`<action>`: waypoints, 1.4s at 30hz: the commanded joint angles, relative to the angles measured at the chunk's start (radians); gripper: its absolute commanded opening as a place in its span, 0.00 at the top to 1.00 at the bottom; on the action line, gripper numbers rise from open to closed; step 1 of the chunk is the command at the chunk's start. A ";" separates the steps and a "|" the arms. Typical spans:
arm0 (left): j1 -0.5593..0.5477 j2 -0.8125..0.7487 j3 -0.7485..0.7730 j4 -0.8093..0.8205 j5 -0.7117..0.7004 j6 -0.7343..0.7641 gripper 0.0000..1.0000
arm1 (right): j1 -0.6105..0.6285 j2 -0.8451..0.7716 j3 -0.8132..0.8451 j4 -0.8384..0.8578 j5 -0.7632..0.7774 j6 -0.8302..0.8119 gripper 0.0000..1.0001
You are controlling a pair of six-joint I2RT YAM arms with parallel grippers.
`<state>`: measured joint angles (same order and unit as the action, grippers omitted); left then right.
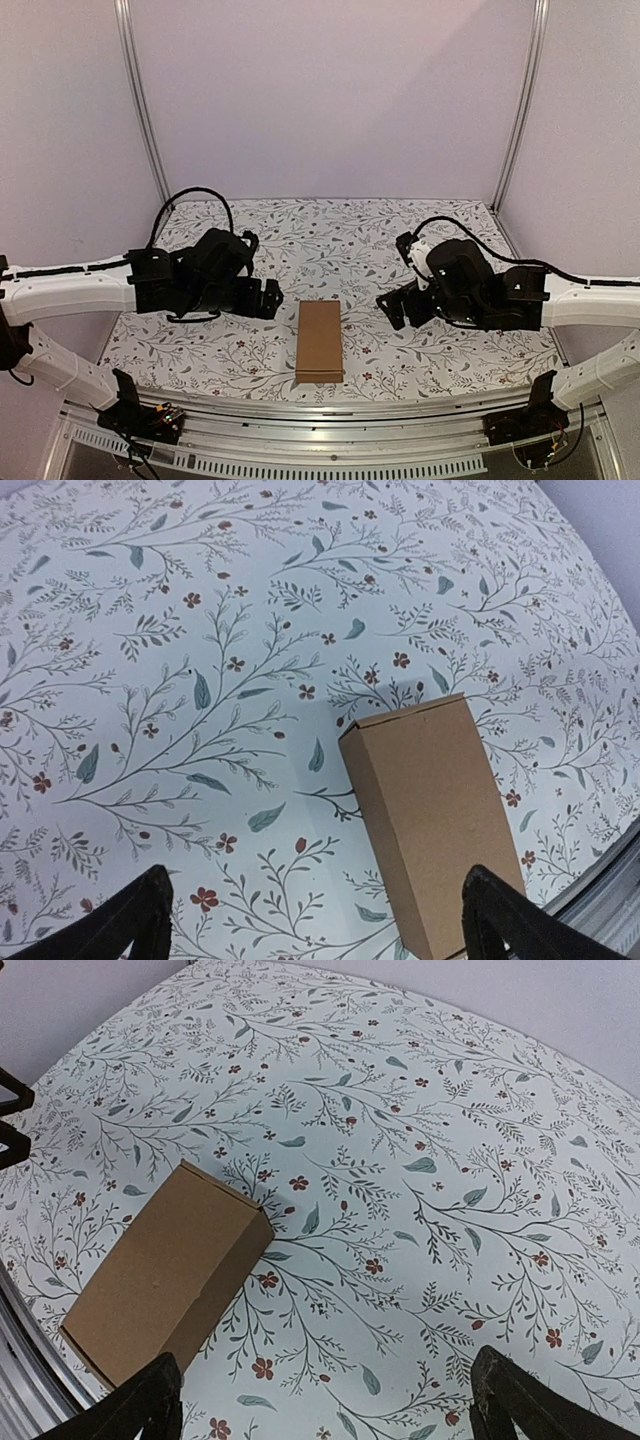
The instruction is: Fold the paper box
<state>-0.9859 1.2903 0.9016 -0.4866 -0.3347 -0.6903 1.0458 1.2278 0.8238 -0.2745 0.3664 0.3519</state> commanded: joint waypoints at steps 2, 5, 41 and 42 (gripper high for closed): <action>0.007 -0.075 0.102 -0.141 -0.090 0.065 0.01 | -0.004 -0.071 0.052 -0.139 0.105 -0.020 0.01; 0.008 -0.115 0.159 -0.211 -0.124 0.115 0.00 | -0.004 -0.091 0.094 -0.210 0.217 0.016 0.01; 0.412 -0.358 0.136 -0.179 0.091 0.418 0.00 | -0.360 -0.274 0.277 -0.510 0.363 -0.147 0.01; 0.412 -0.364 0.132 -0.181 0.081 0.420 0.00 | -0.360 -0.281 0.272 -0.510 0.348 -0.152 0.01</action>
<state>-0.5995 0.9482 1.0622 -0.6846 -0.2813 -0.2813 0.6914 0.9684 1.1156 -0.8173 0.7658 0.2180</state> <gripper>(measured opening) 0.995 0.987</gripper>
